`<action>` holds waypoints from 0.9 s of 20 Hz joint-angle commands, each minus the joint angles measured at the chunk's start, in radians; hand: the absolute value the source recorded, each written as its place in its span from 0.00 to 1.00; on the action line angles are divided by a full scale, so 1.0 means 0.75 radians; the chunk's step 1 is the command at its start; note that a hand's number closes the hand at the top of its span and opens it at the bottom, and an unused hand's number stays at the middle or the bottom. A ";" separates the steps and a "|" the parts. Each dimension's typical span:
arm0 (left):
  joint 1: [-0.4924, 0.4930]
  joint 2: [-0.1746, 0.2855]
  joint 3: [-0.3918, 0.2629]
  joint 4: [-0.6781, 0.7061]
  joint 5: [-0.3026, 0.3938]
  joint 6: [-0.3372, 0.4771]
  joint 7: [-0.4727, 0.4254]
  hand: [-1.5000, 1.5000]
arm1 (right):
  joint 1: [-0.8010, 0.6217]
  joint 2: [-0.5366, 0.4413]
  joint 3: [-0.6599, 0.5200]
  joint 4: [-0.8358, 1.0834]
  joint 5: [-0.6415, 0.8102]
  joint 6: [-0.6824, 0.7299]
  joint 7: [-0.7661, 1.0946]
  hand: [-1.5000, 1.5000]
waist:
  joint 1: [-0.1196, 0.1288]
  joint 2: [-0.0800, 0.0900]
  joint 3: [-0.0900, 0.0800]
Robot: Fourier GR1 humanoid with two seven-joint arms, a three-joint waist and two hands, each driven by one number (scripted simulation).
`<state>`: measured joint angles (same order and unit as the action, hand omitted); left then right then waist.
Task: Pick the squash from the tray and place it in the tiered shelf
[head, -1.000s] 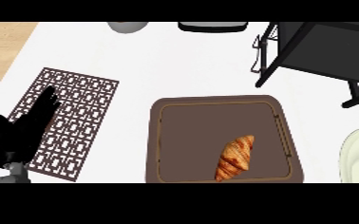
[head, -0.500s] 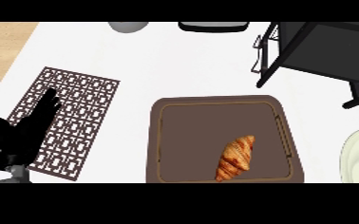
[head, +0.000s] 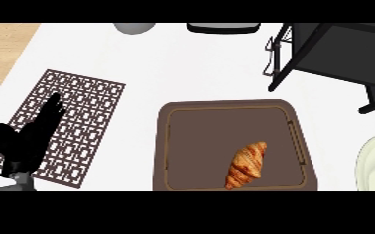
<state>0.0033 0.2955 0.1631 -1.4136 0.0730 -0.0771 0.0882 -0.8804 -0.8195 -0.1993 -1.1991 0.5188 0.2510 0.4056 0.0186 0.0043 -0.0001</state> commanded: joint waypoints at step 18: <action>0.029 -0.022 0.010 -0.082 -0.020 -0.017 0.056 0.50 | -0.160 0.052 -0.177 0.510 -0.025 -0.174 -0.276 0.00 | -0.009 -0.005 0.000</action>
<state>0.0119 0.2868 0.1808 -1.4460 0.0654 -0.0881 0.1196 -0.9816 -0.7883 -0.2842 -0.8396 0.5496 0.1122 0.1946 0.0127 -0.0008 -0.0017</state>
